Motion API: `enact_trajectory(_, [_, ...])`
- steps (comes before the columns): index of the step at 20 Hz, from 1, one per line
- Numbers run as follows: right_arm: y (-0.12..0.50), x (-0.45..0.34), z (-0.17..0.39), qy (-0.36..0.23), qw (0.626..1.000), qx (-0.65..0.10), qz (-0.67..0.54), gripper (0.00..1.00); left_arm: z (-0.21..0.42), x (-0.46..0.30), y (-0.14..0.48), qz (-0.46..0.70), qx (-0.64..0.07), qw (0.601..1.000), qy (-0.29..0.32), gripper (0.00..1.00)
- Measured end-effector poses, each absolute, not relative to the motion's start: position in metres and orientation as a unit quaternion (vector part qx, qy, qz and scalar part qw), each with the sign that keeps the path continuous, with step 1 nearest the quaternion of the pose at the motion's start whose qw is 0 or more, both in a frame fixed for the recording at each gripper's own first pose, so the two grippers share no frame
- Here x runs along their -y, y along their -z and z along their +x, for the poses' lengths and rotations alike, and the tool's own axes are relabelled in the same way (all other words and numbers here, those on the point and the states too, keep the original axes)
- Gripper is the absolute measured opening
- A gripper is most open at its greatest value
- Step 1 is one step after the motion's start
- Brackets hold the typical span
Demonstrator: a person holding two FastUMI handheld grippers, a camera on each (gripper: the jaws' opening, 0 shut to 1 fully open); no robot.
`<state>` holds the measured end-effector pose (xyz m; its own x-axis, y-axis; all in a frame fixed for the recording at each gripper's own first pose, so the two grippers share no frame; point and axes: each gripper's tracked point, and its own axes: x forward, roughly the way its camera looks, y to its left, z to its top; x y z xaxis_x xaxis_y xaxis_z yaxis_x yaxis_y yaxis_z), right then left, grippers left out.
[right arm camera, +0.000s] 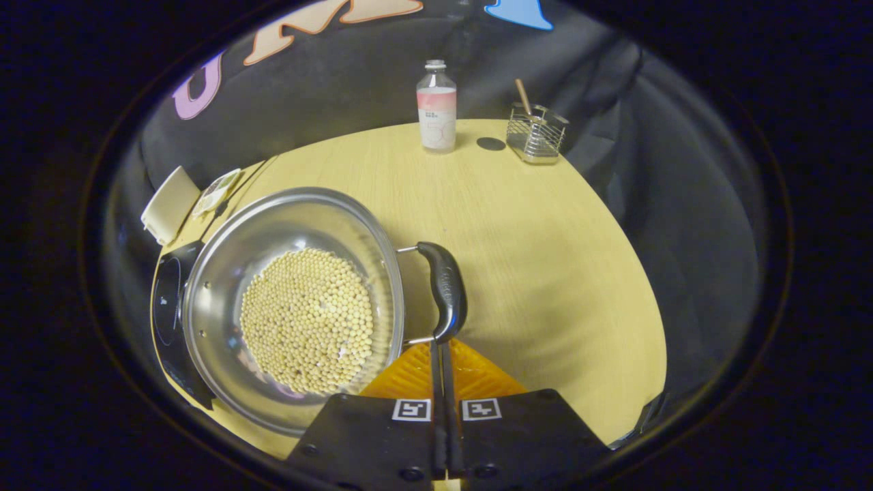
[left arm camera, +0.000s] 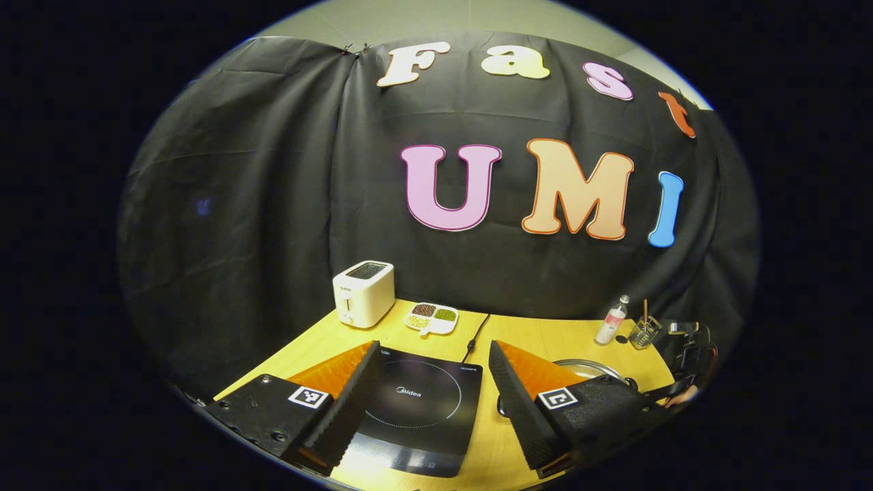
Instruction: First push the handle of the pot to place it horizontally, then grasp the pot with both hands and set it on the induction cooktop.
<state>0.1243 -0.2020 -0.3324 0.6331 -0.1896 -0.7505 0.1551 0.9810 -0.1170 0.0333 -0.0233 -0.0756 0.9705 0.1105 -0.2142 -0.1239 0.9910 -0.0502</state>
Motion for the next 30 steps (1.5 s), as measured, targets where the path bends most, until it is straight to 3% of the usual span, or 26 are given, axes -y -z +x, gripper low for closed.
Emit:
enact_trajectory(5, [0.33,0.209,0.124,0.084,0.904,-0.418,-0.019,0.0,0.028,0.026,0.08,-0.048,-0.107,0.991,-0.066,0.92])
enact_trajectory(6, [0.33,0.21,0.122,0.083,0.903,-0.421,-0.017,0.09,0.027,0.03,0.081,-0.053,-0.106,0.991,-0.062,0.96])
enact_trajectory(7, [0.329,0.215,0.121,0.086,0.903,-0.421,-0.017,0.05,0.028,0.033,0.083,-0.058,-0.108,0.991,-0.058,0.92])
enact_trajectory(8, [0.327,0.22,0.122,0.089,0.904,-0.419,-0.014,0.05,0.029,0.036,0.086,-0.061,-0.111,0.99,-0.055,0.96])
enact_trajectory(9, [0.325,0.225,0.119,0.09,0.903,-0.42,-0.01,0.05,0.03,0.037,0.09,-0.063,-0.114,0.99,-0.052,0.92])
enact_trajectory(12, [0.322,0.24,0.111,0.096,0.9,-0.425,0.006,0.07,0.038,0.046,0.103,-0.07,-0.133,0.988,-0.041,0.96])
enact_trajectory(14, [0.318,0.25,0.106,0.096,0.896,-0.432,0.023,0.25,0.045,0.051,0.114,-0.076,-0.15,0.985,-0.033,0.96])
enact_trajectory(16, [0.31,0.254,0.102,0.095,0.895,-0.432,0.046,0.55,0.053,0.057,0.13,-0.077,-0.173,0.982,-0.023,0.96])
enact_trajectory(20, [0.298,0.252,0.102,0.083,0.891,-0.436,0.096,0.96,0.071,0.065,0.16,-0.084,-0.225,0.971,-0.009,0.97])
enact_trajectory(21, [0.296,0.25,0.104,0.08,0.89,-0.437,0.102,1.0,0.076,0.068,0.168,-0.089,-0.236,0.968,-0.004,0.97])
enact_trajectory(26, [0.286,0.235,0.12,0.058,0.885,-0.446,0.12,1.0,0.096,0.09,0.198,-0.085,-0.291,0.952,0.049,0.97])
enact_trajectory(27, [0.283,0.23,0.127,0.052,0.885,-0.446,0.124,0.93,0.1,0.094,0.203,-0.08,-0.3,0.949,0.059,0.96])
enact_trajectory(29, [0.282,0.223,0.137,0.042,0.884,-0.449,0.126,0.92,0.107,0.103,0.213,-0.08,-0.318,0.942,0.076,0.97])
enact_trajectory(30, [0.284,0.219,0.143,0.038,0.883,-0.451,0.125,1.0,0.109,0.106,0.22,-0.08,-0.329,0.937,0.082,0.96])
